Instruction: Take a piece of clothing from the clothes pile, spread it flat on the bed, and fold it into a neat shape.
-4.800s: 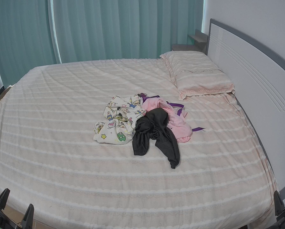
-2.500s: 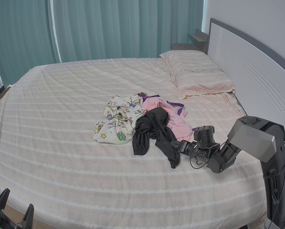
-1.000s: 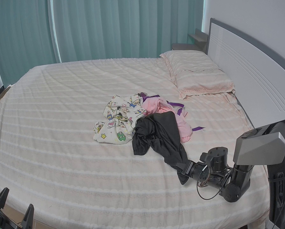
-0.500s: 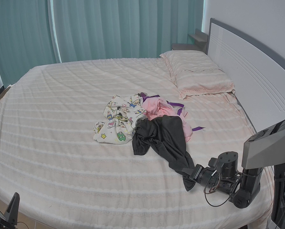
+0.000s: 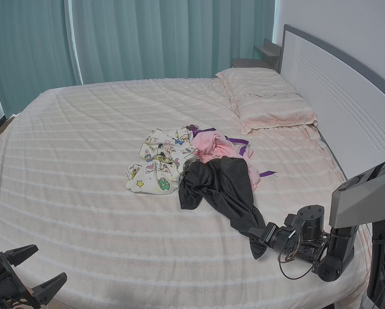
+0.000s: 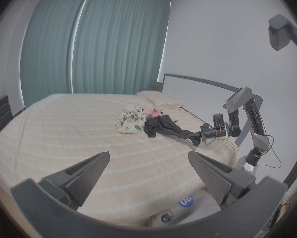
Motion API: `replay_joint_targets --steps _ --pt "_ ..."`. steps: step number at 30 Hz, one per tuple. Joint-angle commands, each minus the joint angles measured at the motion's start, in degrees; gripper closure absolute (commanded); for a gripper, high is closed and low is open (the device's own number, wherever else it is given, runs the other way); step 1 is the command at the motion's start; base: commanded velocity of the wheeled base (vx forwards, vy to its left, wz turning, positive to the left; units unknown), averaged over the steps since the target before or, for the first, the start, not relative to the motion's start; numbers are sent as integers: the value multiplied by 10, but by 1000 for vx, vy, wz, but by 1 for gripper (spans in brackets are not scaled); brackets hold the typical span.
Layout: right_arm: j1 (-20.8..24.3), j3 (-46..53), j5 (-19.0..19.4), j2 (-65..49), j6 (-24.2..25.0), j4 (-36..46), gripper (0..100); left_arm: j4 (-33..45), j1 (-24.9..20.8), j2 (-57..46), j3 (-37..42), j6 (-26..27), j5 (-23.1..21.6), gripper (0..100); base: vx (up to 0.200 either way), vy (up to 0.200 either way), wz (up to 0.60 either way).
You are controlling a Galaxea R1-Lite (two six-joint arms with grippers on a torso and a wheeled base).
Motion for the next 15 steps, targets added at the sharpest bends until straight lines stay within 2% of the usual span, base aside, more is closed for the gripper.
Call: replay_joint_targets --steps 1,10,13,15 --pt "3 9 -1 -3 -1 -8 100 -26 -41 152 -1 -7 -11 0 0 0 0" --pt "4 11 -2 -10 -1 -8 100 -169 -73 389 -2 -35 -10 0 0 0 0" --pt "4 11 -3 -8 -1 -8 100 -263 -89 501 -5 -67 -7 0 0 0 0" --pt "4 11 -3 -9 -1 -8 100 -317 -106 557 -10 -112 -5 0 0 0 0"
